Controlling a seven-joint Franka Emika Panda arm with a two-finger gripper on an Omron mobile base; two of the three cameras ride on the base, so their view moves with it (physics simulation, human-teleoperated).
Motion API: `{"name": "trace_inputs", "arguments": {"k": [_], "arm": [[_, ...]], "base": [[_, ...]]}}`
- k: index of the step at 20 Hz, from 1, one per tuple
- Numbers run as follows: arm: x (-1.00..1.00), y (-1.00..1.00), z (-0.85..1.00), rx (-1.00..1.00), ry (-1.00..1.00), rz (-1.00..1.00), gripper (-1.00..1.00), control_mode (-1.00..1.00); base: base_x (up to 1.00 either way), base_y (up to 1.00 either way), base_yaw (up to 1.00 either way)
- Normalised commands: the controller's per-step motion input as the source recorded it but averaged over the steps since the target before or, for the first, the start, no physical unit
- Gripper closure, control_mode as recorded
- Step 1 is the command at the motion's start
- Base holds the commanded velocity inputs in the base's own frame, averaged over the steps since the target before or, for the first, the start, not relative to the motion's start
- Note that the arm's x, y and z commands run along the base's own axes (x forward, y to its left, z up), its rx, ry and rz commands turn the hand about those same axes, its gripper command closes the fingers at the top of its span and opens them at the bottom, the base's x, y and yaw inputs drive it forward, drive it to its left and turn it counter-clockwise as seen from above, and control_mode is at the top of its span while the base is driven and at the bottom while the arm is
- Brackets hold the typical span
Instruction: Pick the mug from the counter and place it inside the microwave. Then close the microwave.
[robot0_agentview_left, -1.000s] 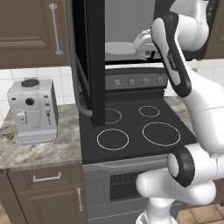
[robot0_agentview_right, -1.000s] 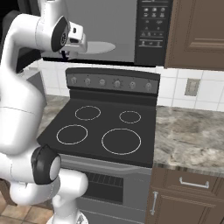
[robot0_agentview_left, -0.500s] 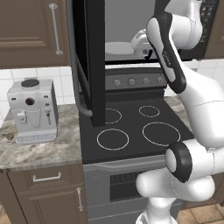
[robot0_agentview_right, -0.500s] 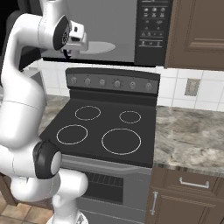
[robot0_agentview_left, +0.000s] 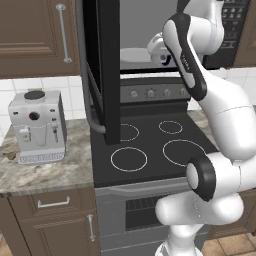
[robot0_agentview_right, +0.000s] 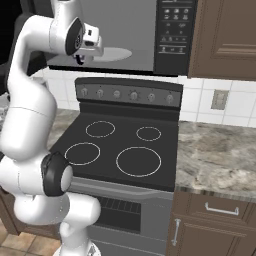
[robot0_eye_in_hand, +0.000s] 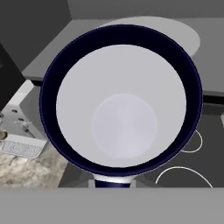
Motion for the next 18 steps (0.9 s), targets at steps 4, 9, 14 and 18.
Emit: {"name": "trace_inputs", "arguments": {"k": [4, 9, 14, 18], "arm": [[0.30, 0.00, 0.00, 0.00, 0.00, 0.00, 1.00, -1.00], [0.28, 0.00, 0.00, 0.00, 0.00, 0.00, 1.00, -1.00], [0.26, 0.00, 0.00, -0.01, 0.01, 0.00, 1.00, -1.00], [0.20, 0.01, 0.00, 0.00, 0.02, 0.00, 1.00, -1.00]], "base": [[0.00, 0.00, 0.00], [0.00, 0.00, 0.00], [0.00, 0.00, 0.00], [0.00, 0.00, 0.00]]}}
